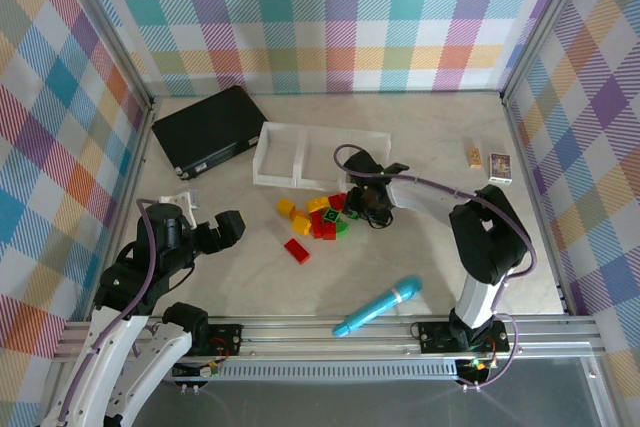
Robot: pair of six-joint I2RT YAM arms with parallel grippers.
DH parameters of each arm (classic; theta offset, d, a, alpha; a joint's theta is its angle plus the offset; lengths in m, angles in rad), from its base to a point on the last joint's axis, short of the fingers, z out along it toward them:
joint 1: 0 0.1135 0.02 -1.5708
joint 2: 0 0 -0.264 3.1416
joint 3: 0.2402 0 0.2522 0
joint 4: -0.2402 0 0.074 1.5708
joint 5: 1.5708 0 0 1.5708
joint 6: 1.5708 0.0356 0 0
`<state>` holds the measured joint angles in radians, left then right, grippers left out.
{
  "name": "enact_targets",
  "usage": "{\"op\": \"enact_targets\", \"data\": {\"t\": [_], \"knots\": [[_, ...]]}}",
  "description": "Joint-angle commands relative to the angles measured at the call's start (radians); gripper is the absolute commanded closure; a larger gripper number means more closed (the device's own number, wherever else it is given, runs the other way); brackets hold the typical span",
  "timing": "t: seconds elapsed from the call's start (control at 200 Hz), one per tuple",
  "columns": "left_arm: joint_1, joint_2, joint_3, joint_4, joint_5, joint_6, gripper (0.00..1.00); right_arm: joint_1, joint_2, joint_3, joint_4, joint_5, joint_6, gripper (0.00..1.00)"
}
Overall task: Sort the legos into containers by color
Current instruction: Pick up the lego from the center of the table.
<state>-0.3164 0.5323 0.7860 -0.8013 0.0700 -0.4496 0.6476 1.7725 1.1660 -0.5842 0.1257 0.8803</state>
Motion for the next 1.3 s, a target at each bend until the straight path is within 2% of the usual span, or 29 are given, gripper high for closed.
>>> {"op": "enact_targets", "data": {"t": [0.0, 0.415, 0.77, 0.935, 1.08, 1.295], "knots": [[-0.008, 0.000, -0.007, 0.026, 0.018, -0.004, 0.00, 0.000, 0.028, 0.038, 0.027, 0.024, 0.032, 0.34], [-0.007, 0.003, -0.008, 0.025, 0.014, -0.004, 0.01, 0.012, 0.106, 0.038, 0.077, 0.023, 0.039, 0.37], [-0.007, 0.006, -0.007, 0.024, 0.016, -0.004, 0.00, 0.014, 0.086, 0.014, 0.033, 0.109, -0.003, 0.46], [-0.007, 0.006, -0.007, 0.025, 0.018, -0.003, 0.00, 0.012, 0.095, 0.031, 0.012, 0.130, -0.064, 0.51], [-0.007, 0.005, -0.005, 0.021, 0.019, -0.004, 0.00, 0.012, 0.109, 0.062, 0.003, 0.132, -0.157, 0.50], [-0.007, 0.003, -0.005, 0.020, 0.017, -0.005, 0.00, 0.011, 0.156, 0.118, 0.006, 0.057, -0.328, 0.52]]}}
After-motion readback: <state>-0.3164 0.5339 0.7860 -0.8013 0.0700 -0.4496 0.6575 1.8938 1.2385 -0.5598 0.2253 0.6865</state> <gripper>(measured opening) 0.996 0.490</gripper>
